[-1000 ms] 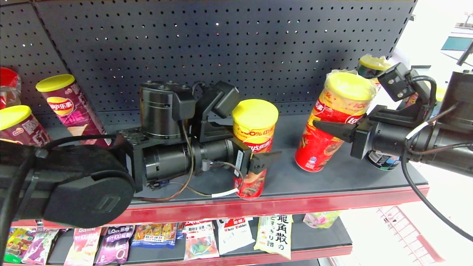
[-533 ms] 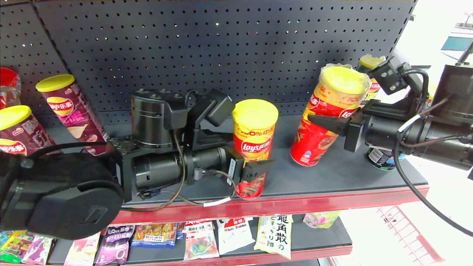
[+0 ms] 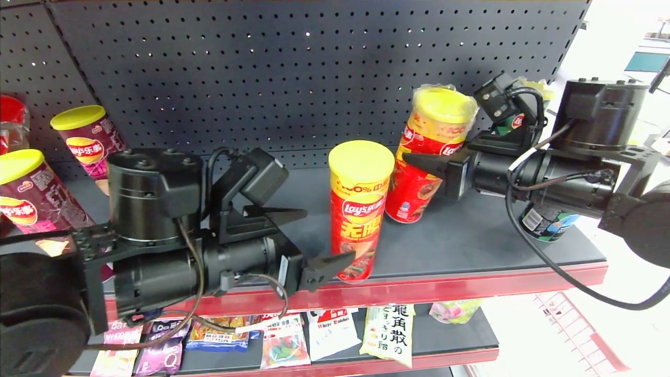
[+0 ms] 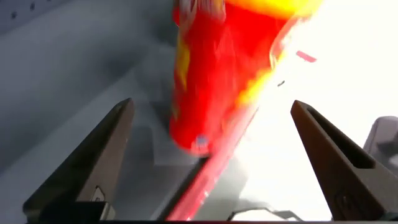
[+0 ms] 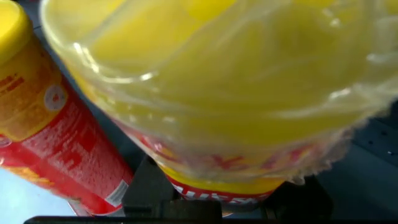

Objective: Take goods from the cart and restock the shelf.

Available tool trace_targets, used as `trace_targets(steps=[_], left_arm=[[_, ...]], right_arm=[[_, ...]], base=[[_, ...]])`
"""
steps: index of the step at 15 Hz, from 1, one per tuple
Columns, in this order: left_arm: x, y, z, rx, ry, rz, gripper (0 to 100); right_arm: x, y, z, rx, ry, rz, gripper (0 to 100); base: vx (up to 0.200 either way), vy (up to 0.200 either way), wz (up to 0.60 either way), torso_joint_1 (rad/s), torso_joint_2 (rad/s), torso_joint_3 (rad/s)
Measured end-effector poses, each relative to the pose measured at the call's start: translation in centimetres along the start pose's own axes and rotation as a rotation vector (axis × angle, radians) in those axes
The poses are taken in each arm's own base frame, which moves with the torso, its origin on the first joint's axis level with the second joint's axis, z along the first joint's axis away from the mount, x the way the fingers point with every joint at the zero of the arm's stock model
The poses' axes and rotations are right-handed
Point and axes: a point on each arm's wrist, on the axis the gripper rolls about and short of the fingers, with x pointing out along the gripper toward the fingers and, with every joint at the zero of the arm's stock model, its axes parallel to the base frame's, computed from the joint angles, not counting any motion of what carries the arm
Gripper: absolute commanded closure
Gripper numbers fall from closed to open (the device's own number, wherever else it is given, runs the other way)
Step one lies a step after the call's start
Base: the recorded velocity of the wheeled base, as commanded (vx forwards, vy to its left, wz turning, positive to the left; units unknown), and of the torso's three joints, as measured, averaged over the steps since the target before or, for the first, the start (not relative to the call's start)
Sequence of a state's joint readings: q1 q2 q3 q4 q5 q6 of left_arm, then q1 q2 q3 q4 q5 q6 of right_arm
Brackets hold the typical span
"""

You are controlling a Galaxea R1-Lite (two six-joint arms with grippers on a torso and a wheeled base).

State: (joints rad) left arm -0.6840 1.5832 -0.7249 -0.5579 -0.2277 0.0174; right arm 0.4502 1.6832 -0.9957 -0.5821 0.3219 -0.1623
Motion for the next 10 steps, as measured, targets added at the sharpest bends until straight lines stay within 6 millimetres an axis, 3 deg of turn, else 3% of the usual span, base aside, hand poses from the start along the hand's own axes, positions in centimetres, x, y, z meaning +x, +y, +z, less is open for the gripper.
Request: trace_targets(steps=[4, 10], left_arm=[[-4.1, 0.7, -2.1, -0.019, 0.021, 0.068, 0], [-10.1, -0.4, -4.3, -0.040, 0.054, 0.148, 0]], right_arm=[[2.4, -0.4, 0.2, -0.004, -0.011, 0.001, 100], [5.3, -0.3, 1.0, 0.008, 0.027, 0.028, 100]], base=[[0.000, 0.000, 0.00, 0.000, 0.00, 0.000], [0.000, 0.000, 0.00, 0.000, 0.00, 0.000]])
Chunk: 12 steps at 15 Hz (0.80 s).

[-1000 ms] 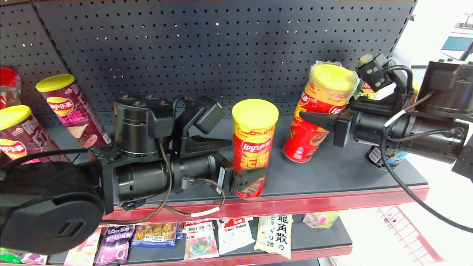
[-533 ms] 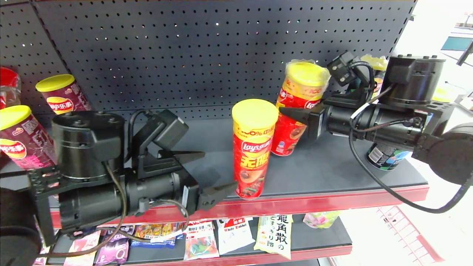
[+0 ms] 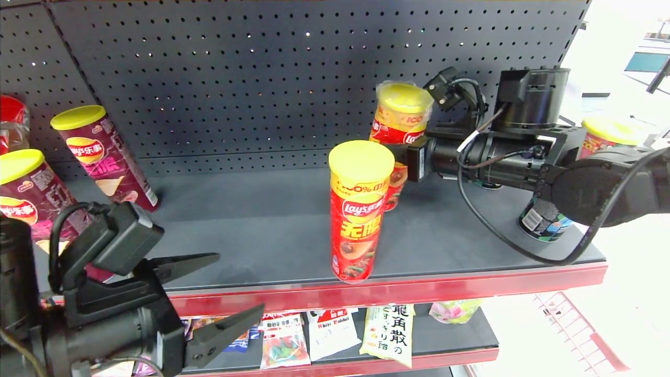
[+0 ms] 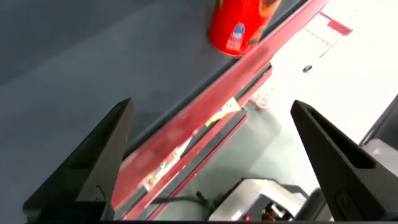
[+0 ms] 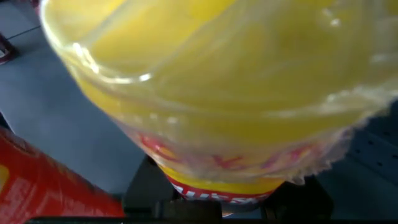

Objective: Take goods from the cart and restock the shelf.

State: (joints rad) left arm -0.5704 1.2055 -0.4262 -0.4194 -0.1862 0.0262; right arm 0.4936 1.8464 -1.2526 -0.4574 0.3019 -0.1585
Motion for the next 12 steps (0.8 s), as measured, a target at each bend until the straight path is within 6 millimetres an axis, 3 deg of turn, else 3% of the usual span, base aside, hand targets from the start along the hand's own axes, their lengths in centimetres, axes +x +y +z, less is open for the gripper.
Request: trace_targets(steps=[6, 12], left_arm=[[-3.6, -0.6, -1.0, 0.001, -0.014, 0.035, 0], [-4.8, -0.7, -1.1, 0.003, -0.045, 0.046, 0]], right_arm=[[2.8, 0.6, -0.2, -0.002, 0.009, 0.007, 100], [3.9, 0.5, -1.1, 0.005, 0.031, 0.009, 100]], base=[[0.000, 0.000, 0.00, 0.000, 0.00, 0.000], [0.000, 0.000, 0.00, 0.000, 0.00, 0.000]])
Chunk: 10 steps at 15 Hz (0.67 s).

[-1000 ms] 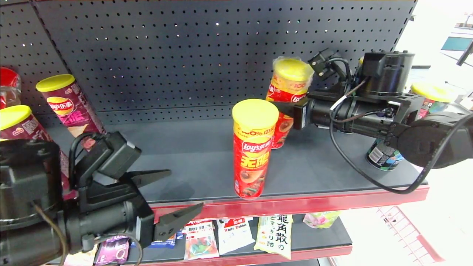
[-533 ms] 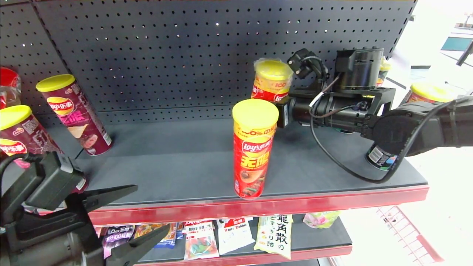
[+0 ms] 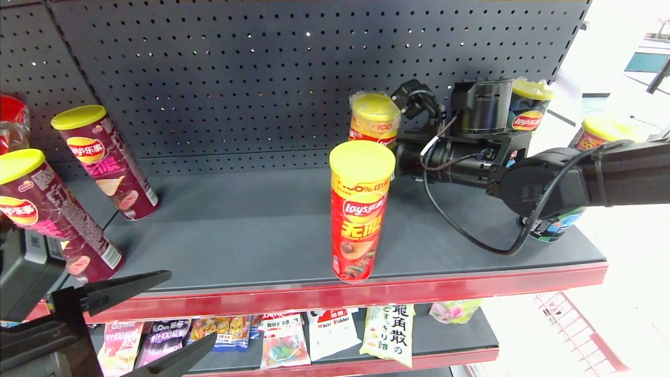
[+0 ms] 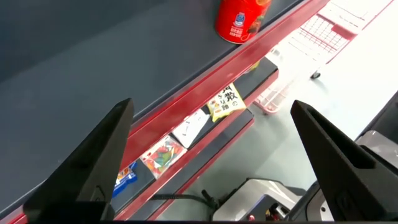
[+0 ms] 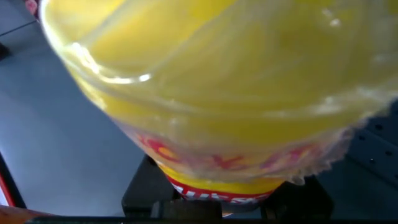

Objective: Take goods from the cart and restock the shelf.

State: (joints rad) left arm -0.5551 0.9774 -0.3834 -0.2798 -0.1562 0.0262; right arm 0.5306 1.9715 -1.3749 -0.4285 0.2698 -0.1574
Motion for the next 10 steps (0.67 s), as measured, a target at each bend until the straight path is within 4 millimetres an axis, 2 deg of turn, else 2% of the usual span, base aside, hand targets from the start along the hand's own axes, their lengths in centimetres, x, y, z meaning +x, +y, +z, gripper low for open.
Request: trace_targets(steps=[9, 10], left_arm=[[-0.01, 0.03, -0.01, -0.001, 0.000, 0.001, 0], [-0.01, 0.02, 0.02, -0.001, -0.001, 0.001, 0]], right_arm=[[0.15, 0.31, -0.18, 0.001, 0.011, -0.005, 100], [0.14, 0.39, -0.14, 0.001, 0.010, -0.005, 0]], base=[[0.000, 0.000, 0.00, 0.000, 0.00, 0.000], [0.000, 0.000, 0.00, 0.000, 0.00, 0.000]])
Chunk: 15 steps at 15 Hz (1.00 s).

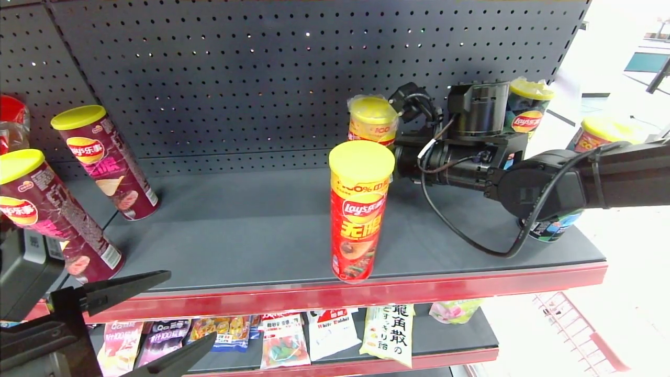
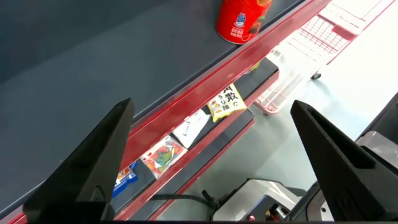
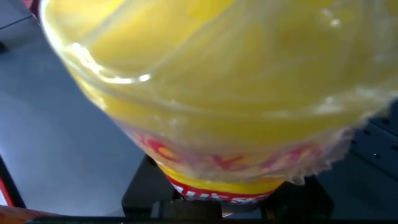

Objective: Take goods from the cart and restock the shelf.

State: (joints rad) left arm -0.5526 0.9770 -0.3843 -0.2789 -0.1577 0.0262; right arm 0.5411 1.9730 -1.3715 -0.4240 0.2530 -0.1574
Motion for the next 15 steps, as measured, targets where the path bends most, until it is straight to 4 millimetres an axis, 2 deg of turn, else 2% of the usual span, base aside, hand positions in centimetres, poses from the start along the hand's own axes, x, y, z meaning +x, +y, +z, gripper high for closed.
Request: trace_targets(steps=[4, 8, 12, 15], left_arm=[[0.0, 0.0, 0.1, 0.000, -0.001, 0.000, 0], [0.1, 0.0, 0.1, 0.000, 0.000, 0.000, 0], [0.5, 0.1, 0.3, -0.001, 0.009, 0.005, 0], [1.3, 0.3, 0.3, -0.005, 0.035, 0.023, 0]], right_arm=[[-0.2, 0.4, 0.1, -0.002, 0.002, -0.005, 0], [-1.3, 0.7, -0.1, 0.002, 0.016, -0.005, 0], [-3.5, 0.4, -0.2, 0.008, 0.027, -0.034, 0], [-6.3, 0.0, -1.0, 0.022, 0.058, -0.066, 0]], base=[[0.000, 0.000, 0.00, 0.000, 0.00, 0.000], [0.000, 0.000, 0.00, 0.000, 0.00, 0.000], [0.000, 0.000, 0.00, 0.000, 0.00, 0.000], [0.000, 0.000, 0.00, 0.000, 0.00, 0.000]])
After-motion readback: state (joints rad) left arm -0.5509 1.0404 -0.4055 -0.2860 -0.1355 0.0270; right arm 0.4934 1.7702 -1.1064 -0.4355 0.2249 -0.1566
